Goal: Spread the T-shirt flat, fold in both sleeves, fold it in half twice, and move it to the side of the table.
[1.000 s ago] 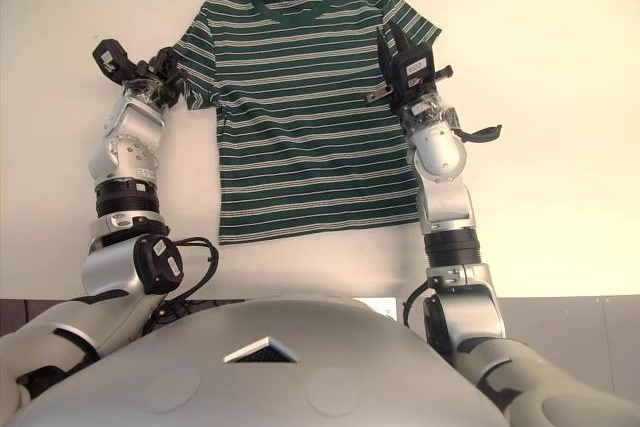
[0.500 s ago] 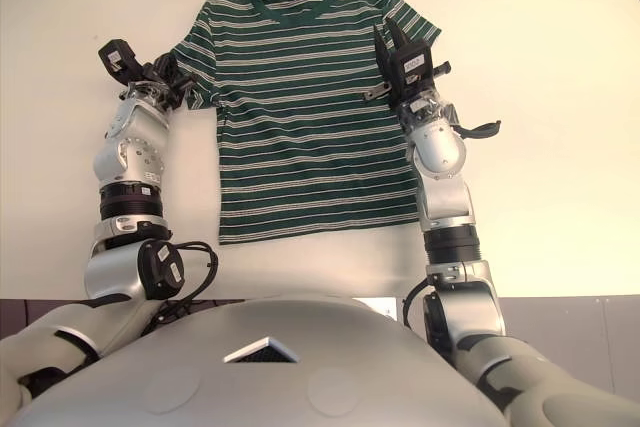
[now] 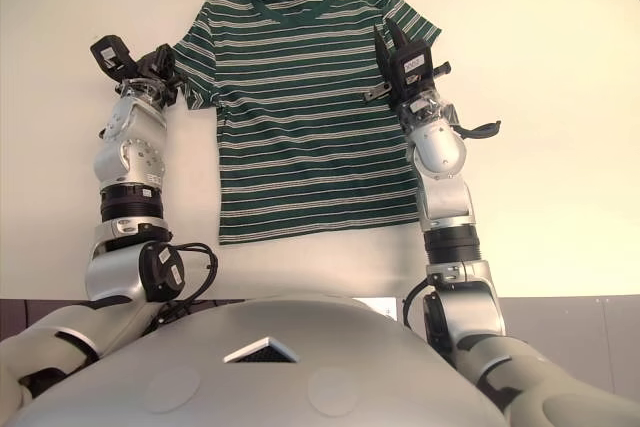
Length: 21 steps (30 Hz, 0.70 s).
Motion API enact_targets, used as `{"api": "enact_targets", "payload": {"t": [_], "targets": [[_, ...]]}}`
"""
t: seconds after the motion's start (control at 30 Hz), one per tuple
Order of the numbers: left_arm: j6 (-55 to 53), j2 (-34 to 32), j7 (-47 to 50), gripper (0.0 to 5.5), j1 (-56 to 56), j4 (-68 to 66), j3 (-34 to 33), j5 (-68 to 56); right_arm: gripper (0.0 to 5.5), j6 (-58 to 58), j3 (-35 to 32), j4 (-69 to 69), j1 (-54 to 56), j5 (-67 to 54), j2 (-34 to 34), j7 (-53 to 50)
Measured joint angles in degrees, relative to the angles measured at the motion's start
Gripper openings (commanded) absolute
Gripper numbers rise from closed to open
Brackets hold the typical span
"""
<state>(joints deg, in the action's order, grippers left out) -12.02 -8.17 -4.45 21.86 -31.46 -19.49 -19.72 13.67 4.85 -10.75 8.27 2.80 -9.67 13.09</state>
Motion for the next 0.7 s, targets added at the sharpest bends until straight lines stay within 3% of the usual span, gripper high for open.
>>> {"api": "enact_targets", "payload": {"t": [0.1,0.4,0.7], "targets": [[1.25,-0.13,-0.08,1.42,1.12,-2.33,0.35,0.70,0.81,0.01,-0.02,-0.01,0.01,0.00,0.00,0.13],[1.10,-0.45,-1.77,0.03,2.06,-3.86,1.96,1.21,0.81,0.01,-0.03,-0.28,0.20,-0.02,0.04,0.35],[2.45,-3.17,-0.61,0.03,1.99,-4.51,1.79,3.75,0.81,0.01,-0.10,-0.67,0.68,-0.02,0.08,0.31]]}}
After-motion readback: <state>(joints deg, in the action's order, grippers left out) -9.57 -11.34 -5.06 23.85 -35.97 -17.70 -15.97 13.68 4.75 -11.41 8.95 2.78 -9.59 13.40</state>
